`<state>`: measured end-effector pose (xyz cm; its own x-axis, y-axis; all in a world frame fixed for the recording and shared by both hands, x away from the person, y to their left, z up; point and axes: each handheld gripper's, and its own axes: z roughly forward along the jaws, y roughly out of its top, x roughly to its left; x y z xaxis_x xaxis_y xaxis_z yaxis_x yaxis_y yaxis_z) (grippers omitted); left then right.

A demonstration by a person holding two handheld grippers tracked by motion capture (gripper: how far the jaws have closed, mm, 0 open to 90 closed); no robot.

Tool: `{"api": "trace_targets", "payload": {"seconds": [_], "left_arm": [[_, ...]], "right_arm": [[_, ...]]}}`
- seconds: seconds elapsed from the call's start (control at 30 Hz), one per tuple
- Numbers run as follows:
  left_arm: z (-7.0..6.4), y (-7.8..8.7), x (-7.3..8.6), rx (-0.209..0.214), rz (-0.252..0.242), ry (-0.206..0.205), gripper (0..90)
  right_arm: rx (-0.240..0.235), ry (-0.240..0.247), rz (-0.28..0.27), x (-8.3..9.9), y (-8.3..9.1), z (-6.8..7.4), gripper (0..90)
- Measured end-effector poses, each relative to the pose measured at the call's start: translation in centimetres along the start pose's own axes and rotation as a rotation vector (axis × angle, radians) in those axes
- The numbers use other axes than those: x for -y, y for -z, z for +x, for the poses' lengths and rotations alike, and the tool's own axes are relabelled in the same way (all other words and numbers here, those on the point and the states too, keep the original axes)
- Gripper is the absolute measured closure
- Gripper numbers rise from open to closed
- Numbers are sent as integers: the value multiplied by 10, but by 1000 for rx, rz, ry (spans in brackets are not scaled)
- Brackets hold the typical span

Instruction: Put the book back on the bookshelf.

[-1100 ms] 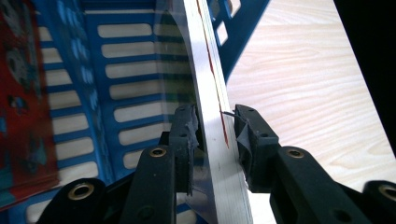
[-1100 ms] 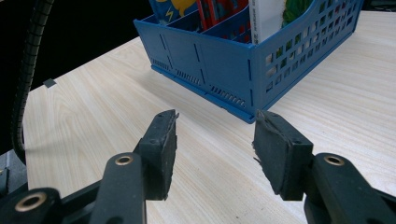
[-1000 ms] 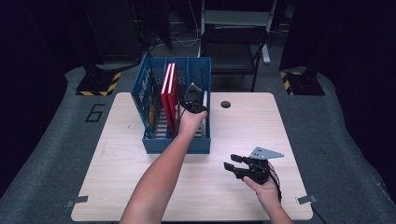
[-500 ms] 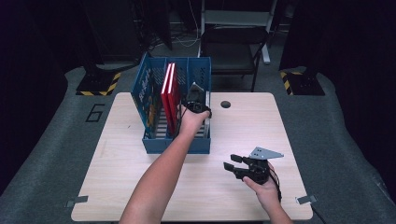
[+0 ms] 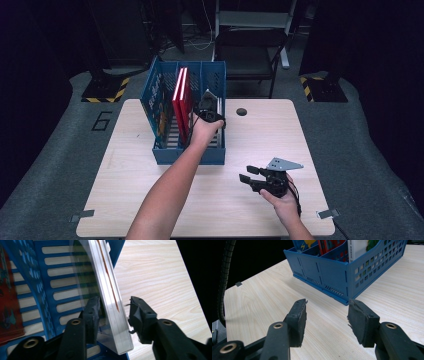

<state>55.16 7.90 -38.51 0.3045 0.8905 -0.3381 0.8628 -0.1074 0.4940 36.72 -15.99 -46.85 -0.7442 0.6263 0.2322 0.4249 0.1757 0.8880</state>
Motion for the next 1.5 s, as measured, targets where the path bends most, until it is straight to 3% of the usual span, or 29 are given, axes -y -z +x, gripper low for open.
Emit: {"api": "trace_targets", "payload": {"seconds": [0.33,0.57,0.93,1.27,1.5], "left_arm": [[-1,5,0,8,-2,-7,584],[-4,11,1,7,10,-45,561],[-3,19,3,-2,3,-53,526],[-1,35,3,2,-9,-69,511],[0,48,3,30,-29,-69,468]], "right_arm": [[-1,4,-9,1,0,-2,488],[5,-1,-9,0,-1,-3,488],[-3,1,1,-1,-5,-3,487],[-11,7,2,-1,-8,-3,488],[-13,3,4,-1,-8,-2,487]]}}
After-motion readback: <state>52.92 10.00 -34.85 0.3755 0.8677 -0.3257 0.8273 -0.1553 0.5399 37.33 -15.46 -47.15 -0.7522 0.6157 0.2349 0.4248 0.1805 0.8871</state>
